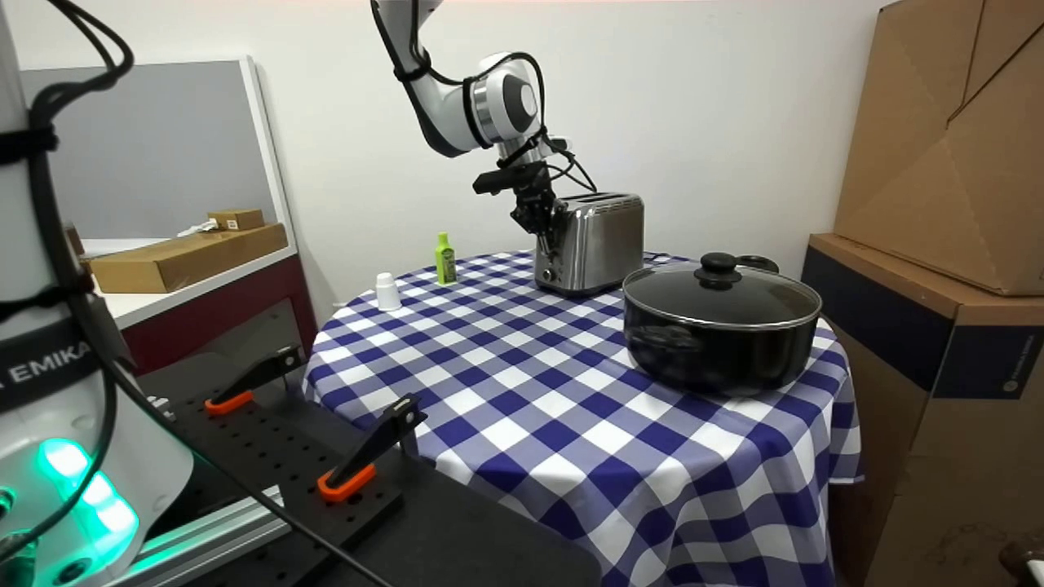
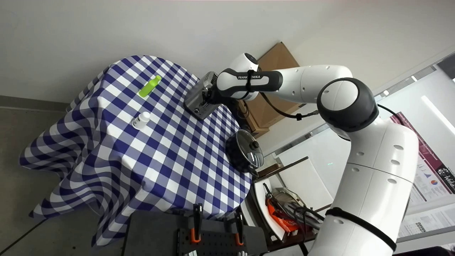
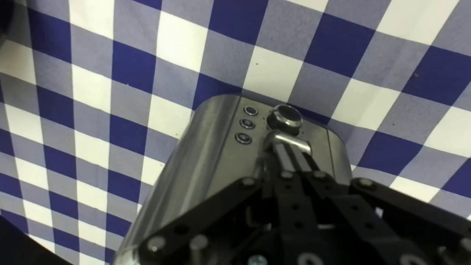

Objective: Push the lever on the toaster down

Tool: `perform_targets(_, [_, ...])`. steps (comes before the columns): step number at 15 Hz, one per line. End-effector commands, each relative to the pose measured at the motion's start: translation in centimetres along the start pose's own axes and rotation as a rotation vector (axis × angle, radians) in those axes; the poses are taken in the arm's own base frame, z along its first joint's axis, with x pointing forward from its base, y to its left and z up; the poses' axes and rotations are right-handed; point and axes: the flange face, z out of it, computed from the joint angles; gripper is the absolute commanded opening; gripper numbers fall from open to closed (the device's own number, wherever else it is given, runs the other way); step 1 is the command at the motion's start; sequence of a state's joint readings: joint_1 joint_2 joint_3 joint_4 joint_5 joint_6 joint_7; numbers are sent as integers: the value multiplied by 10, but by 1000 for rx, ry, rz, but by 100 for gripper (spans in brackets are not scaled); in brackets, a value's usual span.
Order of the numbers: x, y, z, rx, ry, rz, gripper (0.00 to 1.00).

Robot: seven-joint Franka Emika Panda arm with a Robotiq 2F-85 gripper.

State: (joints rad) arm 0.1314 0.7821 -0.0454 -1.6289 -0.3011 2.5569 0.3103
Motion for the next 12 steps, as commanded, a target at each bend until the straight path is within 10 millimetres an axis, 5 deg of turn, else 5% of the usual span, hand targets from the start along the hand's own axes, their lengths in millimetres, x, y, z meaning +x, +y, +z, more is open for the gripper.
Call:
perform_targets(1, [-5, 13, 36, 17, -18, 8, 0])
perform_targets(8, [-11, 13, 49, 32, -36, 3, 0])
perform_targets(12, [-13, 17, 16, 56, -38, 0, 0])
